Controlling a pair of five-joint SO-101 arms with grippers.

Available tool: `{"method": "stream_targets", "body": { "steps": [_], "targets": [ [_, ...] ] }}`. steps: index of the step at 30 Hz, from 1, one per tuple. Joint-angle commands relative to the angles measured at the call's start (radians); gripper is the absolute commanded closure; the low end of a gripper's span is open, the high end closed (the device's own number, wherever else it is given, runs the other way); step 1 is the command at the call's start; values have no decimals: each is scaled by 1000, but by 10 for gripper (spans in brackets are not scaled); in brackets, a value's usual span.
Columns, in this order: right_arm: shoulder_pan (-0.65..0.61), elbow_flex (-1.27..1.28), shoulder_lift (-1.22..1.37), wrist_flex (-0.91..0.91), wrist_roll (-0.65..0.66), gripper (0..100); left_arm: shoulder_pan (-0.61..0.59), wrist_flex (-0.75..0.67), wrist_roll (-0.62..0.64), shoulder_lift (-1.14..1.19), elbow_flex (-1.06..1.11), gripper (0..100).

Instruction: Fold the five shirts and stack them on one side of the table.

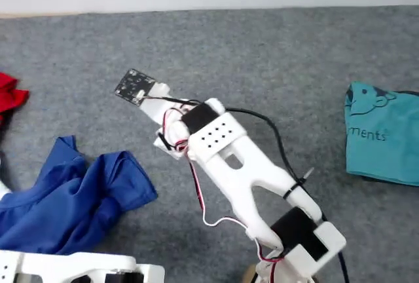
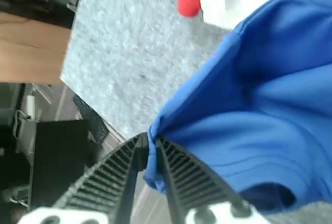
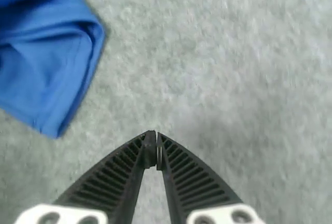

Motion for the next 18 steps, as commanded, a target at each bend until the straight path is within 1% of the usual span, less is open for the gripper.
{"method": "stream_targets", "body": {
  "steps": [1,4,9,12,15,18],
  "targets": [
    [-33,-15,2,-64,3,965,-11,-29,-6,-14,21,997],
    [-67,-15,5,-119,2,928,-8,-29,-3,-14,56,997],
    [-145,-15,5,-220,-74,825,-11,-29,-2,-15,94,997],
    [-205,-15,7,-277,-83,779,-15,-28,-2,-15,96,997],
    [-255,-15,30,-335,-75,770,-15,-28,-2,-15,96,997],
    [-272,-17,102,-403,-72,770,-15,-28,-2,-15,96,997]
  ]
}}
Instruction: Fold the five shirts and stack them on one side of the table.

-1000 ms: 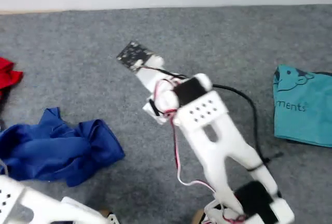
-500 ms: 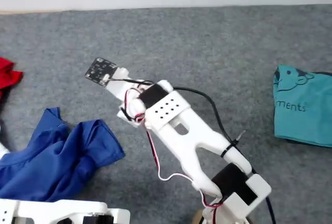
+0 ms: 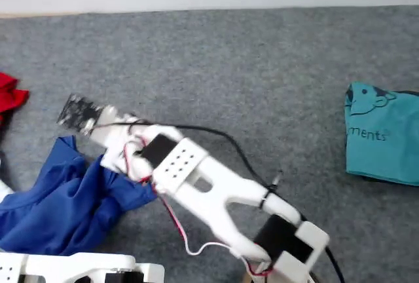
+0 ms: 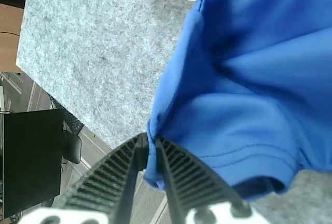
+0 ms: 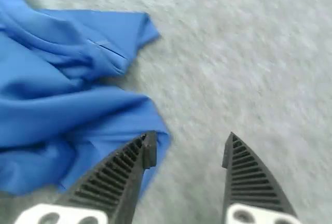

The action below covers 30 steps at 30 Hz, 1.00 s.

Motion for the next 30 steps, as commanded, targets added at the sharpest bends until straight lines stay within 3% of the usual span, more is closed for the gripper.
{"method": "stream_targets", "body": {
  "steps": [1,6,16,23,30],
  "targets": [
    [-16,-18,56,-81,11,771,-8,-17,0,-15,-7,997],
    [2,-189,211,-10,41,772,-9,-17,0,-15,-12,997],
    [22,-798,596,377,43,770,-9,-17,0,-15,-12,997],
    [-12,-1169,725,648,29,772,-8,-17,0,-15,-10,997],
    [-54,-1290,769,811,-28,772,-5,-17,0,-15,-8,997]
  ]
}}
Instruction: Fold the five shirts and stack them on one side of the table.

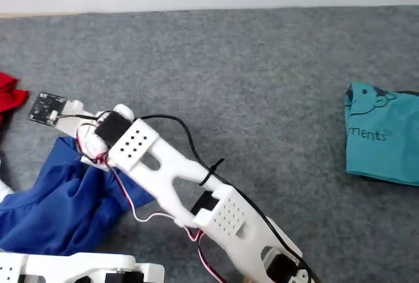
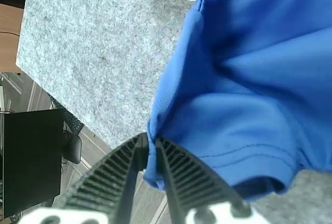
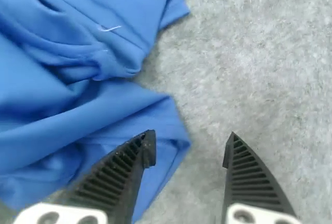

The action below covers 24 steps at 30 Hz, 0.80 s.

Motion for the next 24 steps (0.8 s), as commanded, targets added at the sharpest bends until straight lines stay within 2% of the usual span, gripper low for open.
{"method": "stream_targets", "body": {
  "steps": [1,13,18,24],
  "targets": [
    [-25,-60,10,42,-15,772,-5,-17,0,-15,-8,997],
    [4,-68,148,-21,-5,772,-9,-17,0,-15,-8,997],
    [19,-68,197,-25,51,775,-9,-17,0,-15,-8,997],
    [19,-68,243,-53,123,888,-9,-17,0,-15,-8,997]
  ]
}}
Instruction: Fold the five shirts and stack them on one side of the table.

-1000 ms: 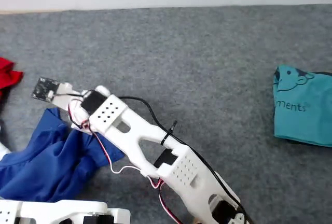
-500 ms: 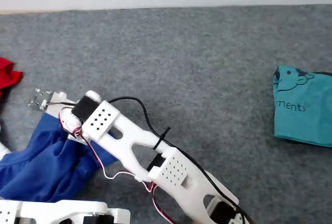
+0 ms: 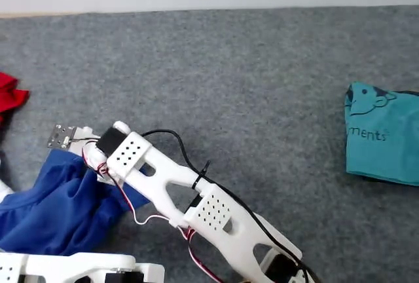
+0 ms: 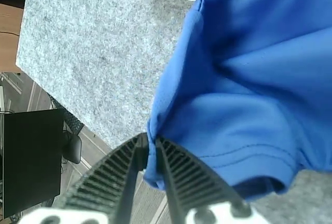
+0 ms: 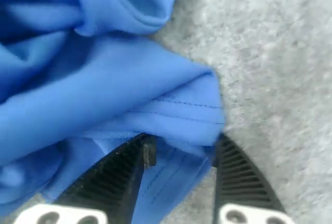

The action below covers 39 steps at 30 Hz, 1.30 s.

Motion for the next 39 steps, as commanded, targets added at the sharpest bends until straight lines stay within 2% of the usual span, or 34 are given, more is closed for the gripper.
{"method": "stream_targets", "body": {
  "steps": [1,6,13,18,23,30,34,39],
  "targets": [
    [16,-57,7,-35,51,904,-9,-17,0,-15,-8,997],
    [18,-69,1,-39,103,991,-9,-17,0,-17,-10,997],
    [76,-258,-30,77,106,987,-8,-17,0,-32,-16,997],
    [139,-433,-35,220,106,987,21,-17,14,-176,-12,997],
    [231,-551,-41,311,103,987,137,46,130,-381,-38,997],
    [415,-506,-166,311,101,987,410,230,265,-603,-151,997],
    [530,-440,-222,311,101,987,531,250,288,-638,-180,997],
    [647,-350,-240,309,106,987,578,249,288,-644,-180,997]
  ]
}}
